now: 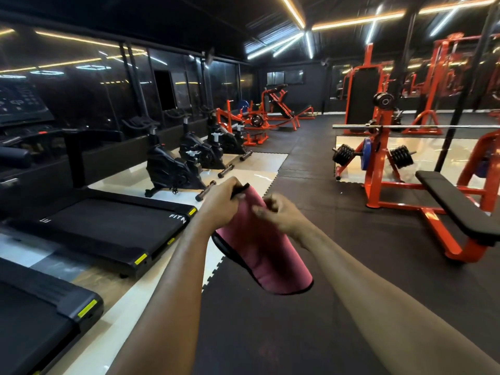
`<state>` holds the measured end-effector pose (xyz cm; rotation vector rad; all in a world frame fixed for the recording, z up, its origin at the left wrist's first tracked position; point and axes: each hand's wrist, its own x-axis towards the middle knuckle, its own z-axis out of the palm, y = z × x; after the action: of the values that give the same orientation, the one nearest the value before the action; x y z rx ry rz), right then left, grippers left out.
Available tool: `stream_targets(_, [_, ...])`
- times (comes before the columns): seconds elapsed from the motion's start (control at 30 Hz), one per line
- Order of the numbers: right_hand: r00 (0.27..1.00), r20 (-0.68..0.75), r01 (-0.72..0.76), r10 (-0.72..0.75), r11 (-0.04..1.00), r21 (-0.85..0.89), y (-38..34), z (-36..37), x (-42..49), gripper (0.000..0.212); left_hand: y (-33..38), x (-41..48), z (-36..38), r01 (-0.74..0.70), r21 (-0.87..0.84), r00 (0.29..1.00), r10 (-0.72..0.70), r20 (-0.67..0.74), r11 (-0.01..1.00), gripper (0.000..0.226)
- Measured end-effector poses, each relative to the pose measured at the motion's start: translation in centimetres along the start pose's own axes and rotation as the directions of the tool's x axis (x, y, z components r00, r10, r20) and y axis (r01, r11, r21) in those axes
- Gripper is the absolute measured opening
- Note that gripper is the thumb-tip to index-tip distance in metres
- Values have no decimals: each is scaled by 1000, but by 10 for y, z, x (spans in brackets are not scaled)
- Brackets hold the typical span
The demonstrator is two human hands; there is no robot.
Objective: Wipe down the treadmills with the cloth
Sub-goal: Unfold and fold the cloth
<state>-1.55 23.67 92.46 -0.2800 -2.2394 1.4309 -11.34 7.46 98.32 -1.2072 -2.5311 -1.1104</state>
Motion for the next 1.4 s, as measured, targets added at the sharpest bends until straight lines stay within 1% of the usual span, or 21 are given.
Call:
stream_targets(0.03, [991,121,-53,63,995,-87,12,-3,-5,21,2,1,-1,10,0,999,-10,-38,1000,16])
stream_targets(0.07, [973,193,-90,126,979,-181,22,-5,-12,13,5,2,-2,25,-6,997,-25,-71,1000,22])
stream_targets(0.13, [960,184,-153,211,946,-286,40,-11,-22,12,4,5,-5,70,-35,989,-74,-129,997,29])
stream_targets(0.23, [956,148,-202,254,933,-297,56,-23,-24,43,-9,3,-9,131,-106,971,-149,-189,986,17])
stream_targets(0.27, [951,150,-222,270,935,-277,58,-27,-22,44,-15,0,-10,143,-97,964,-161,-213,985,17])
stream_targets(0.3, [946,143,-249,291,935,-252,59,-31,-21,39,-21,-3,-11,149,-67,956,-161,-245,987,25])
stream_targets(0.37, [945,83,-288,316,927,-241,64,-34,-18,30,-32,-9,-12,149,-50,927,-157,-340,988,33])
stream_targets(0.5, [907,-83,-420,412,878,-231,68,-29,-9,27,-47,-11,-12,127,-91,873,-155,-463,988,17])
stream_targets(0.57, [876,-185,-473,445,869,-149,66,-25,-4,27,-52,-12,-13,125,-99,861,-157,-483,987,16])
stream_targets(0.7, [845,-409,-360,344,932,40,62,-25,9,21,-59,-12,-17,134,-134,837,-184,-514,982,16])
stream_targets(0.83, [858,-423,-190,292,944,269,41,-27,13,22,-67,-12,-27,135,-174,805,-211,-555,975,16])
stream_targets(0.93, [849,-502,-69,163,977,201,30,-27,11,28,-68,-15,-30,93,-273,747,-249,-617,957,17])
stream_targets(0.97, [859,-495,-55,131,985,165,29,-25,11,28,-65,-17,-30,66,-306,727,-256,-637,950,17])
stream_targets(1.0, [883,-454,-59,116,989,138,29,-20,10,27,-61,-18,-29,32,-327,720,-249,-648,944,18])
stream_targets(1.07, [940,-305,-103,150,981,166,30,-5,9,29,-50,-20,-26,-27,-339,751,-205,-628,940,15])
stream_targets(1.13, [975,-95,-180,200,965,190,32,12,4,39,-38,-21,-22,-69,-316,804,-135,-578,946,13])
stream_targets(1.17, [974,31,-225,223,961,162,32,21,-1,45,-34,-20,-19,-85,-302,829,-101,-550,950,14])
stream_targets(1.23, [916,265,-331,302,941,73,33,38,-14,66,-29,-19,-18,-92,-284,863,-66,-502,954,14])
stream_targets(1.3, [813,452,-411,368,912,-5,37,52,-26,94,-27,-17,-20,-96,-277,867,-56,-496,956,12])
stream_targets(1.33, [755,523,-445,396,895,-35,38,58,-31,103,-25,-16,-23,-100,-268,862,-51,-504,958,10])
stream_targets(1.4, [640,640,-514,426,856,-55,42,70,-38,107,-22,-17,-31,-112,-223,852,-23,-524,968,8])
